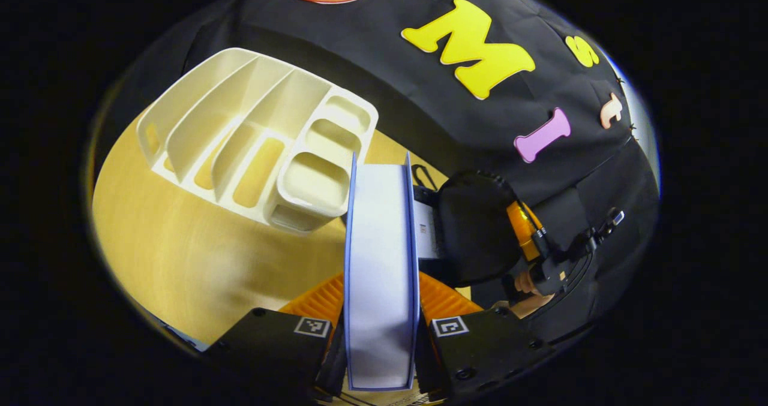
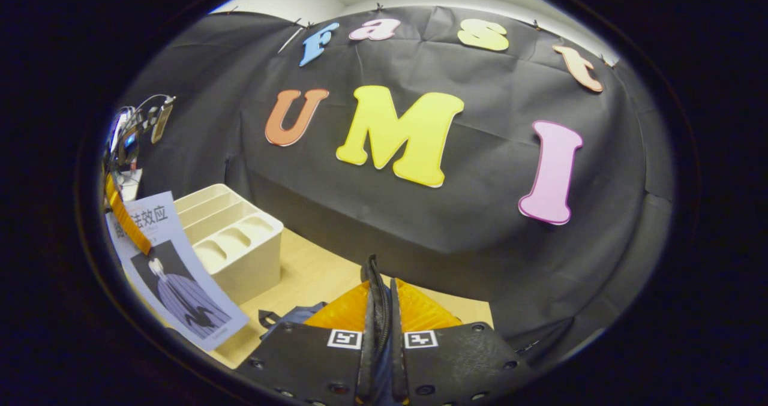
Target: Open the schoolbag, grab two books from the bookshelf and put them into the schoolbag.
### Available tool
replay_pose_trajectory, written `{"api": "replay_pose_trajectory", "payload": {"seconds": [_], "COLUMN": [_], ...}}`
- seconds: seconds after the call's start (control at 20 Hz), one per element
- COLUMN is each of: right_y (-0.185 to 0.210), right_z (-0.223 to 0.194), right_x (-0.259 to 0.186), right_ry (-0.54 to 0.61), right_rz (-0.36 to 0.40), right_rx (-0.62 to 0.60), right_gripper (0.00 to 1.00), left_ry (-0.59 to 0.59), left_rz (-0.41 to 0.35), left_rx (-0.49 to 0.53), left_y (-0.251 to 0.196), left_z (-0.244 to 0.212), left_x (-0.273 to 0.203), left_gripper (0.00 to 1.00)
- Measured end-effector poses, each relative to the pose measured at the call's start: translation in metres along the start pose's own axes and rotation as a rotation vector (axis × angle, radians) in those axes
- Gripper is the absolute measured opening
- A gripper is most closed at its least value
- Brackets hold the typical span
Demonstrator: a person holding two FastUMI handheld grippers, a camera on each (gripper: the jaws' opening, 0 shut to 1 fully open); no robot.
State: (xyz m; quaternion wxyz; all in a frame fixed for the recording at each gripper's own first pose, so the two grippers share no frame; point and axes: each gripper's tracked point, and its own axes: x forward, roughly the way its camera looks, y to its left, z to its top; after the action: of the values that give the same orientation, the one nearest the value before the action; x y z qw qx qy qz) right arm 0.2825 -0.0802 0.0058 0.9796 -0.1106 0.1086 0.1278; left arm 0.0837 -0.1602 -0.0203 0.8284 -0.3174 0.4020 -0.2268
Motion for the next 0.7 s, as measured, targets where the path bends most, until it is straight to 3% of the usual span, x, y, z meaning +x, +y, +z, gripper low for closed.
{"api": "replay_pose_trajectory", "payload": {"seconds": [0.2, 0.45, 0.7], "right_y": [-0.004, -0.012, -0.019], "right_z": [0.001, -0.001, 0.009], "right_x": [0.001, -0.001, -0.007], "right_ry": [-0.004, 0.014, -0.009], "right_rz": [-0.009, -0.024, -0.034], "right_rx": [-0.002, 0.009, 0.044], "right_gripper": [0.11, 0.11, 0.11], "left_ry": [0.014, 0.044, 0.017], "left_rz": [-0.113, -0.153, -0.240], "left_rx": [-0.018, -0.010, -0.037], "left_y": [-0.026, -0.044, -0.074], "left_z": [0.010, 0.018, 0.038], "left_x": [0.047, 0.098, 0.139], "left_gripper": [0.48, 0.47, 0.48]}}
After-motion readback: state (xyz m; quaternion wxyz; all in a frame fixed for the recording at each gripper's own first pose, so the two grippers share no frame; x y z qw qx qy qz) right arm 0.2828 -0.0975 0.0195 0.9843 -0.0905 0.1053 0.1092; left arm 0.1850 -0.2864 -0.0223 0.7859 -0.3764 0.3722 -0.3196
